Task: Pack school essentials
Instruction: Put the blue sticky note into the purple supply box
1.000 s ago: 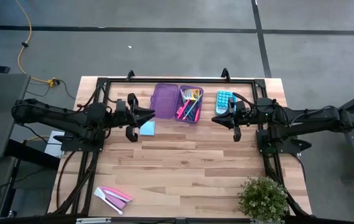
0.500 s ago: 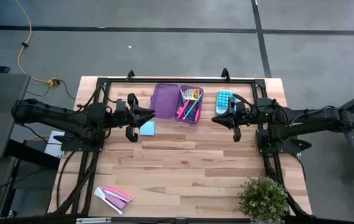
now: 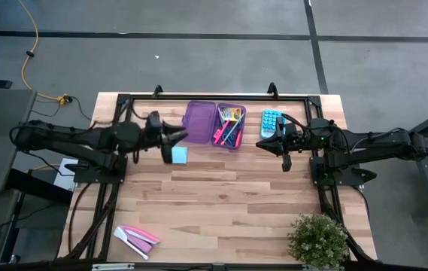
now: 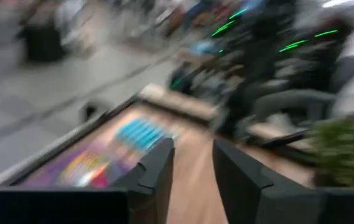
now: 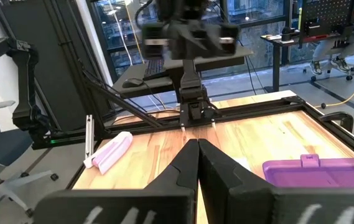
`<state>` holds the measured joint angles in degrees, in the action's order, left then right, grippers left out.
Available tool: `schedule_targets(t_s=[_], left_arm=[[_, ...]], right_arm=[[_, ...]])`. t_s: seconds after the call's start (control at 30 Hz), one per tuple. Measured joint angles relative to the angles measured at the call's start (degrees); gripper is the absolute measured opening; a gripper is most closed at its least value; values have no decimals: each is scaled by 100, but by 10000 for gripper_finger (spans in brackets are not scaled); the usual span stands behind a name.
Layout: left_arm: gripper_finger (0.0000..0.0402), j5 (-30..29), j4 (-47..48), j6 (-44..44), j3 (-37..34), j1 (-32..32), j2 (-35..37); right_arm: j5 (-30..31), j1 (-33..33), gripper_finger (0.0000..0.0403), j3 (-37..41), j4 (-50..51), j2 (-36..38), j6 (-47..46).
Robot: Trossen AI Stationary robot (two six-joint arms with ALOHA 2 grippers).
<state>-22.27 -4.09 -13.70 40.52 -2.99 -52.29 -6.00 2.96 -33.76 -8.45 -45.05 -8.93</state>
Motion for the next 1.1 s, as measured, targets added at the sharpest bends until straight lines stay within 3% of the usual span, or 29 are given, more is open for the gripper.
schedule_targets(t_s=[0.13, 0.3, 0.47, 0.7, 0.83, 1.1], left_arm=[[147, -325, 1722, -777, 248, -348, -15], [189, 395, 3140, -422, 248, -388, -252], [203, 753, 3925, -408, 246, -275, -927], [203, 1200, 3846, 616, 244, -255, -2228], [203, 1101, 3884, 1237, 244, -263, -2810], [201, 1170, 3798, 1461, 244, -460, -3383]], right_arm=[[0, -1, 0, 0, 1, 0, 0], [0, -2, 0, 0, 2, 1, 0], [11, 0, 0, 0, 4, 1, 0], [286, 0, 0, 0, 23, 1, 44], [282, 0, 0, 0, 56, 1, 16], [273, 0, 0, 0, 55, 0, -2]])
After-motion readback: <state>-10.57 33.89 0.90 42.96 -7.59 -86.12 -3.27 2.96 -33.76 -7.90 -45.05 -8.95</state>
